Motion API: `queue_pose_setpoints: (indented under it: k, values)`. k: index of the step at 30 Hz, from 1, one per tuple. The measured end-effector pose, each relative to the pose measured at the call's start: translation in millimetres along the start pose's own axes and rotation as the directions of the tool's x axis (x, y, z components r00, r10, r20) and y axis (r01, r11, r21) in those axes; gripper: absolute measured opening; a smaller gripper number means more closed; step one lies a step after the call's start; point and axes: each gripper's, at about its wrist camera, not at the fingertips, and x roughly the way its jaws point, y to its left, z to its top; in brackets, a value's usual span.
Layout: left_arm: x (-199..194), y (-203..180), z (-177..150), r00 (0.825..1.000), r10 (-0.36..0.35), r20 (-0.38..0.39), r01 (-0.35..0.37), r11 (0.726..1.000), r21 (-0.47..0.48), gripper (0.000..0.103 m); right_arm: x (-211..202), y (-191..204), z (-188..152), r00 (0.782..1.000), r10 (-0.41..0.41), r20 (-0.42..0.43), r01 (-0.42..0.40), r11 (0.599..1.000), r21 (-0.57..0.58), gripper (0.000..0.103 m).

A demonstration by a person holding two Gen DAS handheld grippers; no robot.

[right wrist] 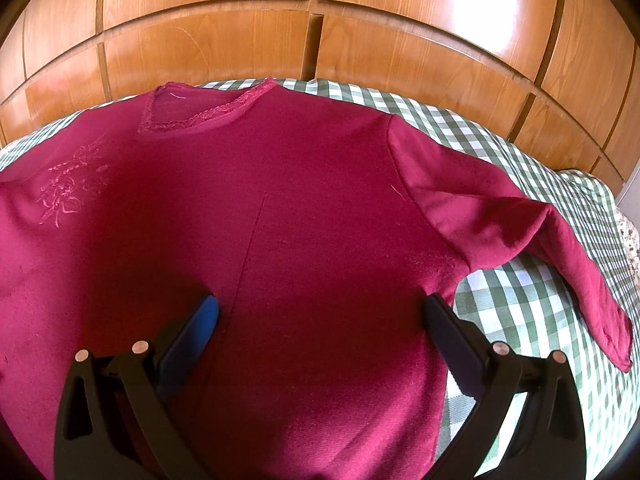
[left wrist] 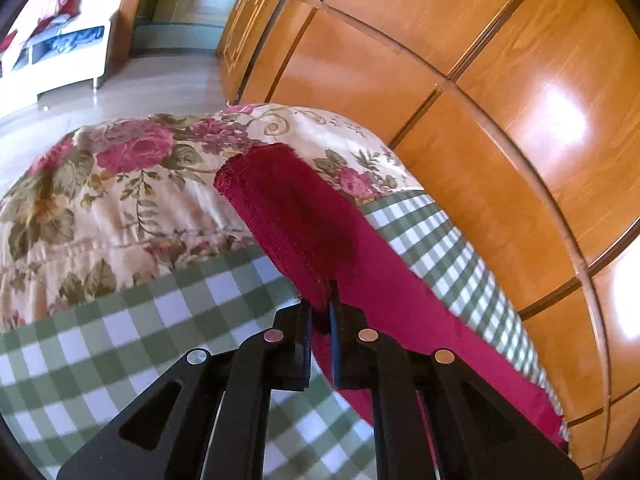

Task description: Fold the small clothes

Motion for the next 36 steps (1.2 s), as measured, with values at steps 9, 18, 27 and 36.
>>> queue_pose_setpoints:
  k: [9, 18, 27, 36]
  values:
    - [-41.9, -77.7, -16.3, 0.993, -0.08, 0.086, 0.062, 0.979, 0.194, 0.006, -0.8, -0.8, 0.0, 1.0, 0.0, 0.0, 0.0, 1.0, 0.0, 0.101]
    - [-58.9, -152.3, -65.5, 0.988, -0.147, 0.046, 0.12, 0.923, 0.366, 0.006, -0.5, -1.0, 0.2, 1.0, 0.001, 0.001, -0.001, 1.0, 0.001, 0.101]
    - [-80.8, -214.9, -121.6, 0.972, -0.236, -0.011, 0.208, 0.833, 0.513, 0.006, -0.2, -1.2, 0.5, 1.0, 0.003, 0.001, -0.003, 1.0, 0.003, 0.101]
    - [-94.5, -264.6, -181.2, 0.952, -0.29, -0.097, 0.288, 0.745, 0.602, 0.006, 0.0, -1.3, 1.6, 1.0, 0.006, 0.001, -0.006, 1.0, 0.006, 0.101]
